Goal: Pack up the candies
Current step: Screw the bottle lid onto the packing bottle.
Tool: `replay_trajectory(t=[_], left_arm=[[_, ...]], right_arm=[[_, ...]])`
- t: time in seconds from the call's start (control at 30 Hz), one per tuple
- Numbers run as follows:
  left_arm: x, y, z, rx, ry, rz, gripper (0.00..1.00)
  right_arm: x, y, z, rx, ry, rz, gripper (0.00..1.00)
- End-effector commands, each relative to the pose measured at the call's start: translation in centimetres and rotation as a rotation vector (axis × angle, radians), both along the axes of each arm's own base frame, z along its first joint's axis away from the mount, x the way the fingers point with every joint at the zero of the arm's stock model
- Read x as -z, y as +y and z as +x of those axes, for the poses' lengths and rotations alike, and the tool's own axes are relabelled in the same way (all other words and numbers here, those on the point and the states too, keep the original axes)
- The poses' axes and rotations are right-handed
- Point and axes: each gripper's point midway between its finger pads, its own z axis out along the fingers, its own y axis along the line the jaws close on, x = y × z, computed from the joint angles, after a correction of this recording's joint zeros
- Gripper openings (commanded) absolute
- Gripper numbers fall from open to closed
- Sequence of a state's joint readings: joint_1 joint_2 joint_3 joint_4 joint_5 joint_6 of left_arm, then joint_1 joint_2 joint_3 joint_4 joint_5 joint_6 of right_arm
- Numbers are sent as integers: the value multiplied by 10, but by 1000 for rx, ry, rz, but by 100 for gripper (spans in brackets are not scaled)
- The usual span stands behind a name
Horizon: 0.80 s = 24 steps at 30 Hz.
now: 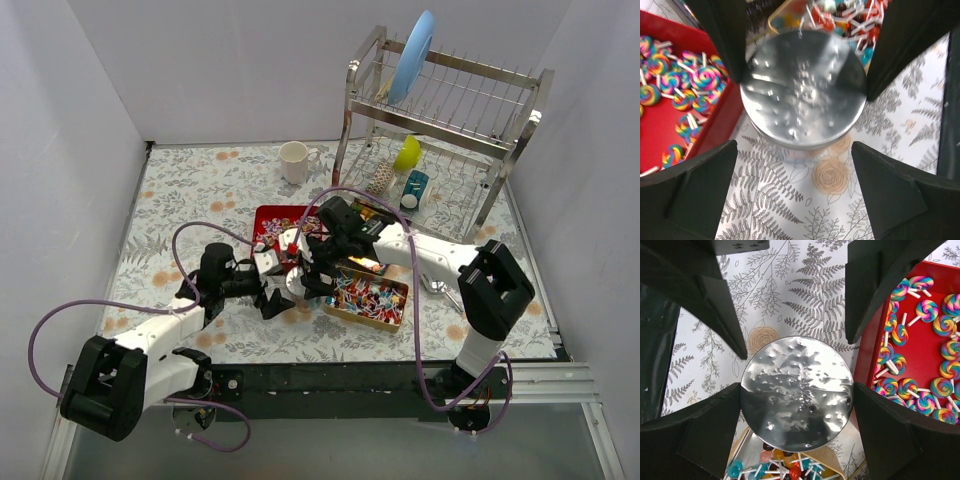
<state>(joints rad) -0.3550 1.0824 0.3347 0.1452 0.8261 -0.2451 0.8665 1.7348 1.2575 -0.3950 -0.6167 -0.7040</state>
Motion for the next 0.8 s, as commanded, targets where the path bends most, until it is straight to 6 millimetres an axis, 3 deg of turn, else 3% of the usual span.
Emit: replay_trajectory(t=[0.0,0.1,0.17,0.2,0.23,0.3,0.4,0.47,0.53,0.77], left_arm=[[-47,-11,7,-78,150,-128,98],[-58,-17,8,-190,307,-199,98],[-56,-19,4,-261,306,-216,98],[-53,-13,13,-350,287,-203,98],[-67,-16,11,-356,227,-245,98],[-68,-9,18,-452,217,-268,98],[-75,-6,18,-593,329,-315,98],[-64,-6,3,-648,424,-314,98],[-40,5,-3,-719,486,-258,98],[-33,9,-7,-722,430,-187,98]], right_arm=[[64,-39,1,164,48,-237,62],[66,-43,-3,179,61,-236,62],[67,-45,-5,181,65,-239,62],[66,-45,-4,182,60,-237,62],[66,-46,-3,186,58,-237,62],[64,-46,-1,187,52,-235,62],[61,-47,0,190,50,-233,62],[59,-48,1,187,46,-231,62],[56,-49,3,189,42,-227,62],[54,-50,8,194,37,-233,61]])
